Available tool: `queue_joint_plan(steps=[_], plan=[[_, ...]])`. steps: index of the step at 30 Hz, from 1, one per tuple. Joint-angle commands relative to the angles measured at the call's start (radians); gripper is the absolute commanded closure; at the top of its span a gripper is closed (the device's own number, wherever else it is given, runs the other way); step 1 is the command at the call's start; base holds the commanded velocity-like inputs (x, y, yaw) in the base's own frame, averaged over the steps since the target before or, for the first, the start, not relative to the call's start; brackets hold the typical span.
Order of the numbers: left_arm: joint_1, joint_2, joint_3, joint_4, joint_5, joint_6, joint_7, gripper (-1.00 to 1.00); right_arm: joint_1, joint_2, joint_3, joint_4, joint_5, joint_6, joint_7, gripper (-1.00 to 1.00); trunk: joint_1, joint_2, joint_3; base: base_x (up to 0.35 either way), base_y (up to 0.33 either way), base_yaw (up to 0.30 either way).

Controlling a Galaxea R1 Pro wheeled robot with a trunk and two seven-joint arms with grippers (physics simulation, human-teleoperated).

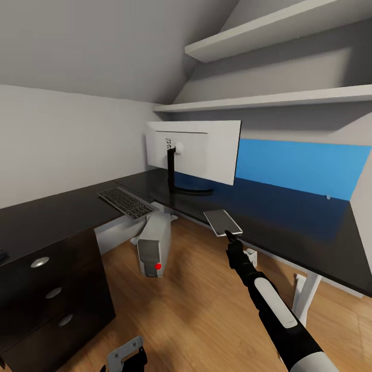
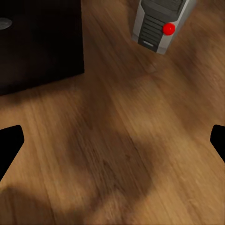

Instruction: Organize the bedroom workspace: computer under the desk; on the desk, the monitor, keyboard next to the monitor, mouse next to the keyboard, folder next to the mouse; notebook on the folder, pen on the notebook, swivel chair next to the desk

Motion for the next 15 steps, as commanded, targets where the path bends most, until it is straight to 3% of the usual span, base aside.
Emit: queue_joint_plan(steps=[1, 7, 15], plan=[[0.000, 0.001, -0.001, -0.002, 0.001, 0.009, 0.005, -1.00, -0.001, -0.001, 0.002, -0.002, -0.007, -0.001, -0.005, -1.00, 0.000, 0.000, -0.001, 0.010, 0.000, 0.000], [0.000, 0.001, -0.001, -0.002, 0.001, 0.008, 0.005, -1.00, -0.001, -0.001, 0.002, -0.002, -0.007, -0.001, -0.005, -1.00, 0.000, 0.000, -0.001, 0.120, 0.000, 0.000], [0.000, 0.001, -0.001, -0.002, 0.001, 0.007, 0.008, -1.00, -0.001, -0.001, 0.002, -0.002, -0.007, -0.001, -0.005, -1.00, 0.000, 0.000, -0.001, 0.027, 0.000, 0.000]])
